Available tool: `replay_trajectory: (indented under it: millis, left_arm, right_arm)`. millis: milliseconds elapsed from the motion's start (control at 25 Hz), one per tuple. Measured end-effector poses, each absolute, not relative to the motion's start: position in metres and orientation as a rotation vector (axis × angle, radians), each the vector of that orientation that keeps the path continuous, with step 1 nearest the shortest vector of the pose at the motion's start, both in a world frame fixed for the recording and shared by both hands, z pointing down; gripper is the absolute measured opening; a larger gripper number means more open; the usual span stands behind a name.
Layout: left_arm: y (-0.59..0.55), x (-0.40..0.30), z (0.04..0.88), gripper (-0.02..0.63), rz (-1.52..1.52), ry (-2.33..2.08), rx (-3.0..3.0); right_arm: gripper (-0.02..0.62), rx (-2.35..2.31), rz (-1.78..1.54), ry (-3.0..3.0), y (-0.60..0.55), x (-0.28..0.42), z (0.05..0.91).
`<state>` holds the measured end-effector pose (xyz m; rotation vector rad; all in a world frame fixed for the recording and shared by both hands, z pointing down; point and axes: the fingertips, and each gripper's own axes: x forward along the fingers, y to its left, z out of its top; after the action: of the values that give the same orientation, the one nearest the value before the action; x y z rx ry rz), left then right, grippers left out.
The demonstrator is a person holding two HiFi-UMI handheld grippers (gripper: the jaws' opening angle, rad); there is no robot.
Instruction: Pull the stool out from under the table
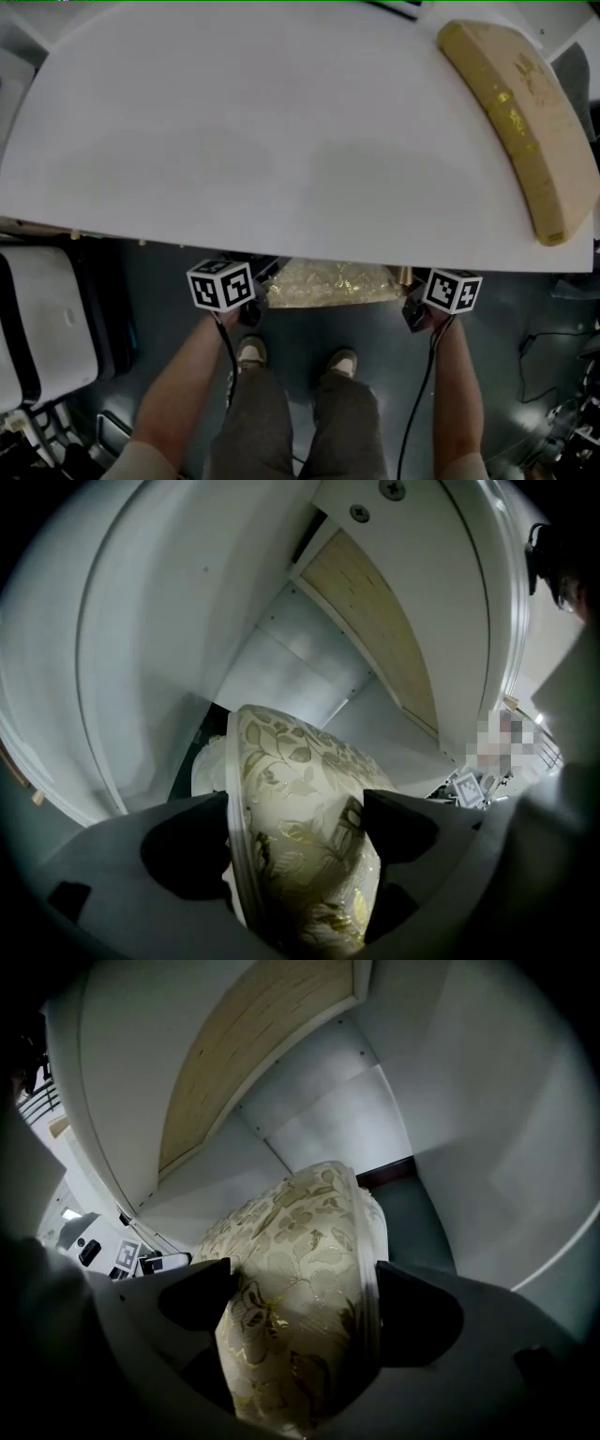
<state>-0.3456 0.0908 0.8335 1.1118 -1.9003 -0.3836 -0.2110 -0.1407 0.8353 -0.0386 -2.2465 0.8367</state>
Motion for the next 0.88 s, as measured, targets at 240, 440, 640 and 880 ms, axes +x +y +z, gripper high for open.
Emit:
replay_trajectory:
  millis: [240,440,640,880]
  left_arm:
    - [0.106,-0.327,0.816,0.439,-0.318,-1.834,1.141]
    - [0.105,-0.296,0.785,0.439,-0.247,-1.752,1.223]
    - [0.090,-0.255,0.748,0.439,-0.208,-1.675,1.291]
    - [0.058,-0.208,0.709,0.439,-0.163,-1.560,1.379]
  right_arm:
    - [0.505,0.040,0.900,-2.243,-0.110,-0.171,0.814]
    - [0.505,0.155,0.965,-2.227,-0.094,-0.118,0.782]
    - [0.505,0.267,0.996,-2.221,-0.093,-0.061,0.739]
    - [0.505,0.424,1.012,-2.219,-0.103,0.005,0.686]
